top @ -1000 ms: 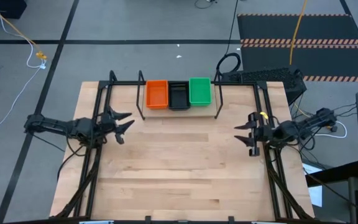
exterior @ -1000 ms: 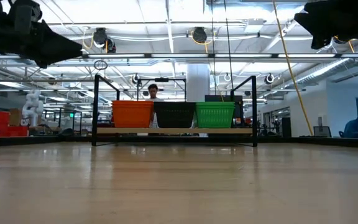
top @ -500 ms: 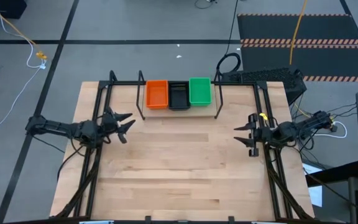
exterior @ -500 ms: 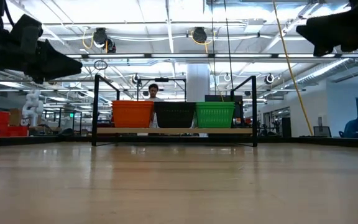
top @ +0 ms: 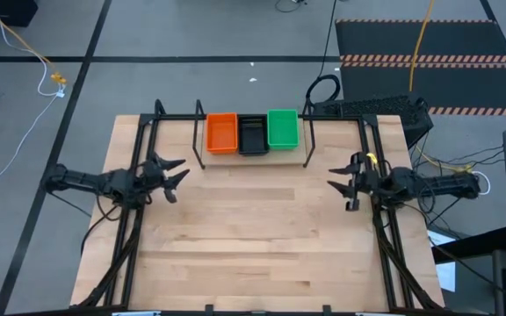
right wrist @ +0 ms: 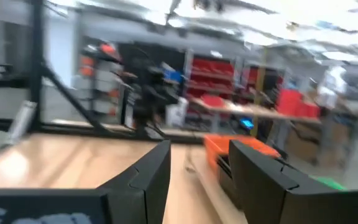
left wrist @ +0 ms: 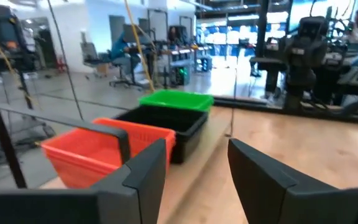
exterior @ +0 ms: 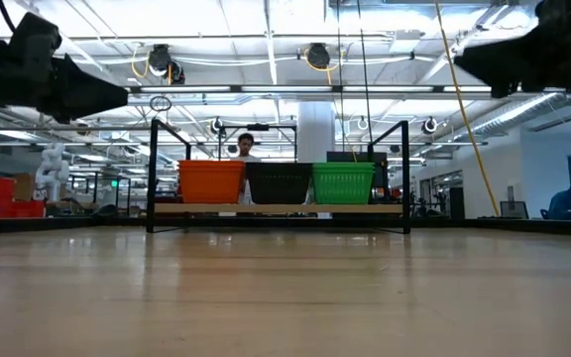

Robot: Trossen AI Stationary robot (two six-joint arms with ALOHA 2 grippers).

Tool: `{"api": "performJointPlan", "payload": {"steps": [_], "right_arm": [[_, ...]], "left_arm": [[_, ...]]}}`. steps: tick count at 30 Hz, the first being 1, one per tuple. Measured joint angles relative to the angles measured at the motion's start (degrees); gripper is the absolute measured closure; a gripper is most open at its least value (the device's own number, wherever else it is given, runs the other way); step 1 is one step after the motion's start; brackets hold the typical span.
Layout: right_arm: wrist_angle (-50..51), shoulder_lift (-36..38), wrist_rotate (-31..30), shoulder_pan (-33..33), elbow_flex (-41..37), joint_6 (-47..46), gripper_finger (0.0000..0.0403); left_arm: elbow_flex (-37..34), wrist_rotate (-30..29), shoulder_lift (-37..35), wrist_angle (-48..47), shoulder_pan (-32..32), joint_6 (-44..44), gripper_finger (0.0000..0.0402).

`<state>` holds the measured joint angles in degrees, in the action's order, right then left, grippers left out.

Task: Stack baskets on shelf by color
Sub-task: Return to Home Position

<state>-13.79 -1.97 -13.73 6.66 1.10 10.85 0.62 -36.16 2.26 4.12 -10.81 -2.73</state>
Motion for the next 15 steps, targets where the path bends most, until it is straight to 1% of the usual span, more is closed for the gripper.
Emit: {"api": "performJointPlan", "payload": {"steps": [3, 6, 8, 11, 13, 15], "right_arm": [[3.8, 1.91, -0.69, -3.48, -0.04, -2.57, 0.0248], [2.92, 1.87, 4.31, -5.94, 0.03, -3.53, 0.0248], [2.36, 1.88, 6.73, -7.29, 0.02, -3.85, 0.0248], [2.67, 1.87, 9.06, -8.35, 0.02, -4.28, 0.0248], [2.65, 1.85, 9.44, -8.55, 0.02, -3.93, 0.0248], [2.54, 1.84, 8.14, -8.57, 0.02, -1.97, 0.0248]], "left_arm": [[0.0, 0.04, -1.48, -0.05, 1.81, -2.22, 0.0229], [0.02, 0.03, -1.57, -0.12, 4.21, -3.6, 0.0245], [0.02, 0.22, -1.39, -0.15, 5.7, -3.05, 0.0261], [0.02, 3.4, -0.5, -0.22, 6.93, -0.81, 0.0285], [0.02, 4.61, 0.58, -0.28, 6.98, 0.54, 0.0297], [0.04, 4.69, 2.07, -0.33, 6.93, 1.9, 0.0306]]}}
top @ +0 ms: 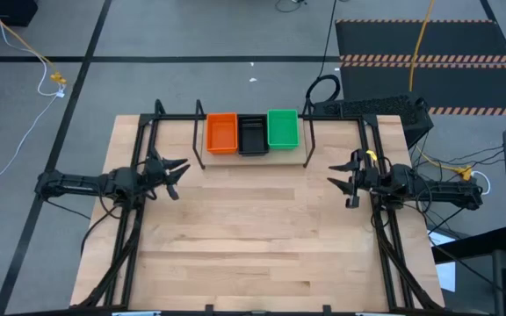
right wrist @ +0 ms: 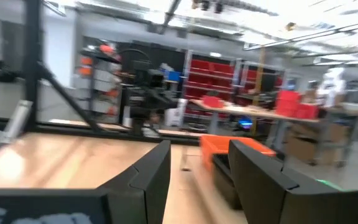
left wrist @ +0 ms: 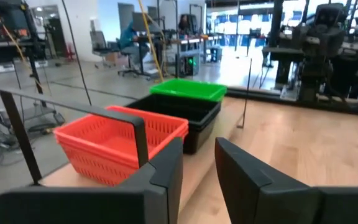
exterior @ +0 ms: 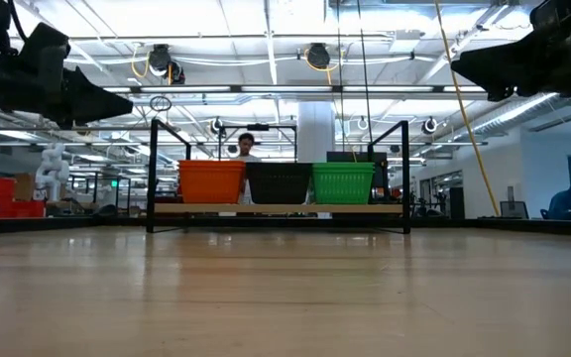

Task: Stack baskets on shelf by color
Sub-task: Return to Home Position

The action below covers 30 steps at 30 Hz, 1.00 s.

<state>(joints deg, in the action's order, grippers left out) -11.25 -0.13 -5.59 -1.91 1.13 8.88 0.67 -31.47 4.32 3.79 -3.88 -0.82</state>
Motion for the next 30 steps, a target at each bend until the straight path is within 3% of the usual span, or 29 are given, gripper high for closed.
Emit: {"api": "performJointPlan", "payload": {"steps": [6, 30], "right_arm": [[-0.76, -0.01, -6.45, 0.0, -0.01, 2.81, 0.0248], [-0.52, -0.04, -6.35, 0.0, -0.07, -0.68, 0.0248]], "left_arm": [[0.02, -0.01, 3.53, -0.02, 0.02, -1.52, 0.0303], [-0.02, -0.06, 4.43, 0.42, 0.04, -4.5, 0.0304]]}}
